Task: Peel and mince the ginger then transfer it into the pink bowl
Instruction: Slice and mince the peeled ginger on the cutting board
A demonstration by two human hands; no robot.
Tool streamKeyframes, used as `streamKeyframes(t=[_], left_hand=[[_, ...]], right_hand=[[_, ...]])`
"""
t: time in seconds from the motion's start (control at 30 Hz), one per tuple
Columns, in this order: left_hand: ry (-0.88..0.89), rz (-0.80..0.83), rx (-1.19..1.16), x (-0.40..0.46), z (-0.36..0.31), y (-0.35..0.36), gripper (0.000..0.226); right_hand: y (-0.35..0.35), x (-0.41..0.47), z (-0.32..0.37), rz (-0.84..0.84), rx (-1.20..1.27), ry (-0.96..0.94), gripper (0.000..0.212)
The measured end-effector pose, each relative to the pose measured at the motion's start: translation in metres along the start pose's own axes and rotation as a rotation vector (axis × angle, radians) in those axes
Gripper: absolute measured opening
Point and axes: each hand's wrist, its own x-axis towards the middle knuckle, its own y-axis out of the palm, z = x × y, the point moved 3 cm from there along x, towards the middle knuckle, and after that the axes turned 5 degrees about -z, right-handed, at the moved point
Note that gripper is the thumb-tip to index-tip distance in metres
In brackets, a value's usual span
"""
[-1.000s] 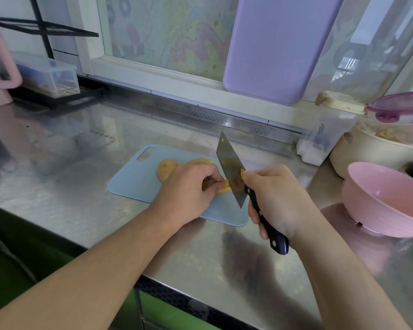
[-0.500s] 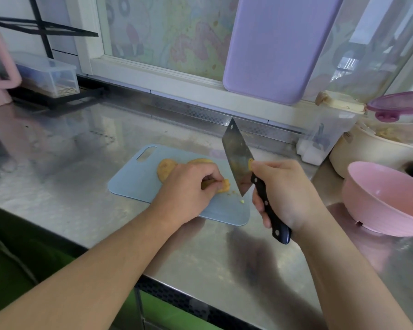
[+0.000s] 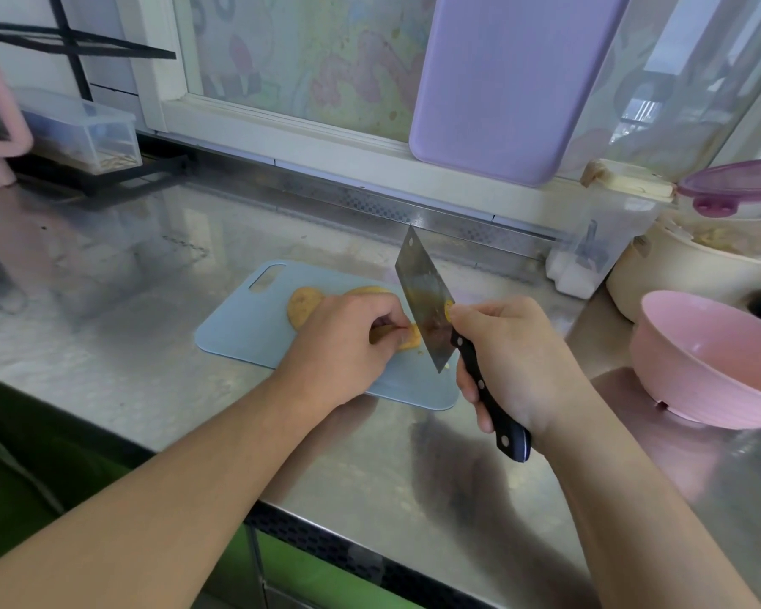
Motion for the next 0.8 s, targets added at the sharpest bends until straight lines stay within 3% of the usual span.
streamKeyframes(t=[0.3,0.8], left_hand=[[0.029,-0.012,0.012,0.000,-0.001,-0.001,0.007],[0.057,0.050,-0.007,-0.001,0.004,0.005,0.010]], right_hand=[[0.010,0.004,-0.006,0.038,-0.043,0.080,0.037],[-0.005,-0.003,0.001,0.007,0.055,0.018,0.039]])
